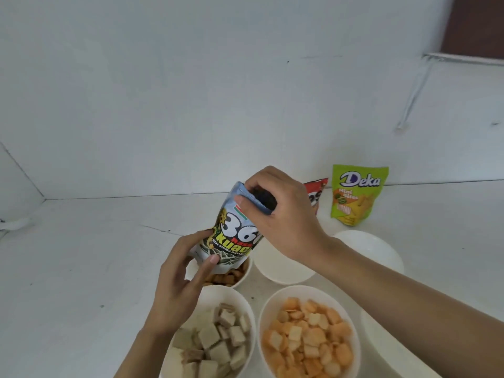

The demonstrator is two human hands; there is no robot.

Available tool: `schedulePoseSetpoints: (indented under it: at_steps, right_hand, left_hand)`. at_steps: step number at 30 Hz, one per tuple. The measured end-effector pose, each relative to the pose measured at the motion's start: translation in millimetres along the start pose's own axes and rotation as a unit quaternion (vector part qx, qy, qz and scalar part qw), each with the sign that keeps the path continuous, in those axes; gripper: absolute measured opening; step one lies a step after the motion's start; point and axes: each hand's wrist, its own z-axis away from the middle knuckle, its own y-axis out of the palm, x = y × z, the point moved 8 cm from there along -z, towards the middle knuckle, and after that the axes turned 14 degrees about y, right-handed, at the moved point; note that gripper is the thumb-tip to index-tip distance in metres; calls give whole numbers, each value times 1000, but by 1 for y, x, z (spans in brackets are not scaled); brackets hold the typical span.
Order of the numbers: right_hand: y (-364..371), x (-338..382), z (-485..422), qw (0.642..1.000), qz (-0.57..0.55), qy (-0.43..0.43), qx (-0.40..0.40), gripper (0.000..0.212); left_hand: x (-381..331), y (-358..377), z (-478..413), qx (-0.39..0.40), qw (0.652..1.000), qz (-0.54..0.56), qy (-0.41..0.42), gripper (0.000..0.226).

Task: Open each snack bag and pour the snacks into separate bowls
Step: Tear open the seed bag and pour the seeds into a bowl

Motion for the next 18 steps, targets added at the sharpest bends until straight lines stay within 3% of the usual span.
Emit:
schedulePoseSetpoints:
  at_steps: [6, 10, 18]
  right_hand:
    - [-82, -38, 28, 1000, -24, -11, -9, 13]
    - [-123, -59, 49, 997, -71, 0, 12, 14]
    - [-176, -121, 103, 979, -155, 117, 60, 17]
  left_hand:
    - [-43, 69, 6, -51, 994, 91, -8, 35]
    - [-73, 102, 19, -82, 994, 74, -9, 30]
    - [-102, 153, 52, -58, 996, 47, -51, 29]
